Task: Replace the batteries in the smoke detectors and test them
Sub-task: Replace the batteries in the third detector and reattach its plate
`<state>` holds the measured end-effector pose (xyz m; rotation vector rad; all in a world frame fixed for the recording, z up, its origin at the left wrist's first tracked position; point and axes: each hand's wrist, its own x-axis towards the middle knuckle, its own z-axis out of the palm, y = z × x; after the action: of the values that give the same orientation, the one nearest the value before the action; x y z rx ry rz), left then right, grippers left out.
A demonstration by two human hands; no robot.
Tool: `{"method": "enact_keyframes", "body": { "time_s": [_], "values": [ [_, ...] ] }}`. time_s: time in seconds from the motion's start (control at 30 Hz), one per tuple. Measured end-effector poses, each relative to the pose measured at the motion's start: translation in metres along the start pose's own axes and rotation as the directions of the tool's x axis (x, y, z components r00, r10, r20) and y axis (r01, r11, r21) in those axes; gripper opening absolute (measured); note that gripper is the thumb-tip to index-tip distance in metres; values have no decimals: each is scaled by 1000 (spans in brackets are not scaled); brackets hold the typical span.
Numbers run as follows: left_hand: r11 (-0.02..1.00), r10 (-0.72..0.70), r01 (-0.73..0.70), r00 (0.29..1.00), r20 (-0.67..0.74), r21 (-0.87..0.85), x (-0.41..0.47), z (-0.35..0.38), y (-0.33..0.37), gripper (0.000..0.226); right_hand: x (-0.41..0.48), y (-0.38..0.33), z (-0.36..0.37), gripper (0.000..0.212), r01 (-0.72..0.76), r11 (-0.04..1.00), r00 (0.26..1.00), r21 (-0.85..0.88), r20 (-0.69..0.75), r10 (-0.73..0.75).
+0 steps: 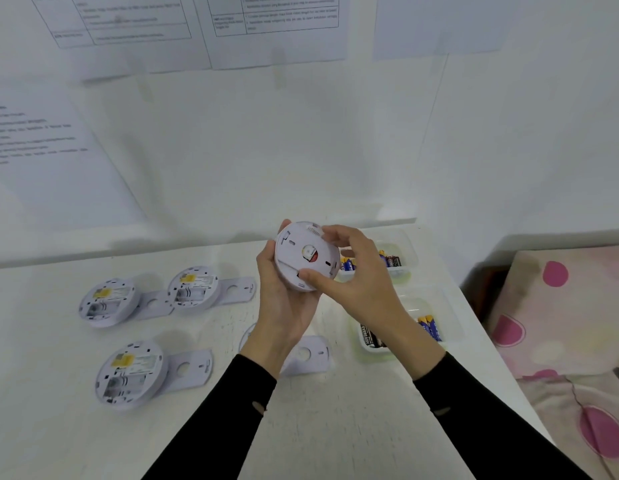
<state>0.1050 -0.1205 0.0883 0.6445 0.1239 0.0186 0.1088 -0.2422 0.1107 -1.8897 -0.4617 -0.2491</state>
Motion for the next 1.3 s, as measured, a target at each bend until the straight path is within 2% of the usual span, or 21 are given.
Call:
{"method": "enact_keyframes", "body": {
  "time_s": [0.1, 0.2, 0.3, 0.53, 0.67, 0.83, 0.97, 1.07, 1.3],
  "values": [
    [998, -33, 36, 998, 58, -59, 0, -1, 8, 52, 3, -3, -3, 60, 73, 993, 997, -91, 12, -72],
    [998, -45, 50, 993, 109, -40, 1, 2, 17, 44, 4, -6, -6, 59, 159, 975, 987, -153, 37, -155],
    [998, -55, 58, 993, 102, -24, 3, 5, 21, 41, 5, -7, -5, 56, 195, 967, 981, -167, 52, -189],
    [999, 36, -36, 999, -8, -40, 5, 13, 16, 39, 1, -9, 9, 55, 81, 992, 992, -93, -93, -90],
    [997, 71, -71, 996, -54, -4, 4, 12, 15, 39, -2, -10, 14, 56, 42, 997, 995, -66, -90, -47],
    [994, 98, -96, 994, -47, 52, -1, 12, 19, 34, 6, -10, 12, 70, 92, 975, 996, -204, 28, -88],
    [980, 160, -159, 987, 1, 117, -5, 18, 25, 33, 14, -10, 7, 70, 176, 892, 981, -416, -2, -194],
    [961, 205, -209, 978, 44, 180, -6, 22, 29, 32, 19, -13, 4, 68, 216, 838, 962, -502, -37, -270],
    [918, 282, -293, 956, 81, 266, -7, 26, 27, 29, 24, -15, 5, 67, 235, 848, 937, -475, -121, -328]
  ]
}}
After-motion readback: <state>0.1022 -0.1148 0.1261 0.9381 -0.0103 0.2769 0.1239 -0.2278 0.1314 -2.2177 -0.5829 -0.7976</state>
